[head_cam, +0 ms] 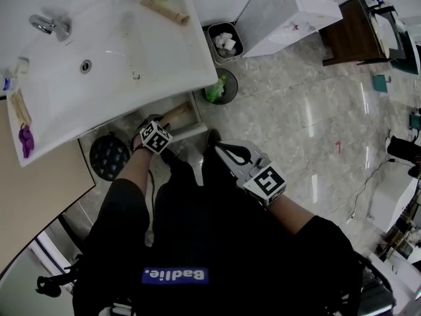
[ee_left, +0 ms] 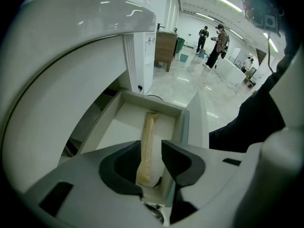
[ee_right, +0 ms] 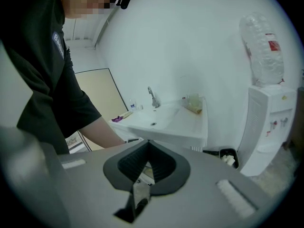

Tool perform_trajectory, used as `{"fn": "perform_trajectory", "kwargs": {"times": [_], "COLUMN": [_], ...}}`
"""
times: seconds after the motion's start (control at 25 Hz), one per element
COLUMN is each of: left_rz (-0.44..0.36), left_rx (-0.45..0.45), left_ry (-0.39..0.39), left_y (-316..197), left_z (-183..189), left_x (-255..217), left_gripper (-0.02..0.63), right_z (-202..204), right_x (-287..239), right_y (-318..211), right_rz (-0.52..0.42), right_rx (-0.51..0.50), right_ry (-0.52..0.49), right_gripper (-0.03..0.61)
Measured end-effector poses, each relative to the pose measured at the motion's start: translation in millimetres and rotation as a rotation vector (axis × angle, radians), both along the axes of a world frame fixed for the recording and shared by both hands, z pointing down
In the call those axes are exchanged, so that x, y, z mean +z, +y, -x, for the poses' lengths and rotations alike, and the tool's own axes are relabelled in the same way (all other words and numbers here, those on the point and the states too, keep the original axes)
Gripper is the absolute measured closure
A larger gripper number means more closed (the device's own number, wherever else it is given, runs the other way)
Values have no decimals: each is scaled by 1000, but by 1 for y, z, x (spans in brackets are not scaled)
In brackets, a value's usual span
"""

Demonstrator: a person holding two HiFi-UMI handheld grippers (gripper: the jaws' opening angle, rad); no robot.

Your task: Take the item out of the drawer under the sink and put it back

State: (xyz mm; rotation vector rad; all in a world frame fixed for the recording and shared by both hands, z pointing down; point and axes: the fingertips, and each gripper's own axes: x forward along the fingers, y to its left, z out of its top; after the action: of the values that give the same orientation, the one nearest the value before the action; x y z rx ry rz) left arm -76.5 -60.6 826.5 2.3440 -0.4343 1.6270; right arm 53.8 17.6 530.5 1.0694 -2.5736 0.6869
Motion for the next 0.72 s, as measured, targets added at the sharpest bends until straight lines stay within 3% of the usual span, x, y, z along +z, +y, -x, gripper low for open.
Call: {"fn": "perform_trajectory", "kwargs": {"times": [0.72], "left_rz": [49], "left_rx": [114], "left_ry": [-110], "left_y": [-7], "left_z": [-6], "left_x": [64], "left_gripper": [472], "right_z": [-2], "right_x": [27], "right_y": [-4], "right_rz": [39], "right_rx": [1], "right_ry": [-10], "right_gripper": [577]}}
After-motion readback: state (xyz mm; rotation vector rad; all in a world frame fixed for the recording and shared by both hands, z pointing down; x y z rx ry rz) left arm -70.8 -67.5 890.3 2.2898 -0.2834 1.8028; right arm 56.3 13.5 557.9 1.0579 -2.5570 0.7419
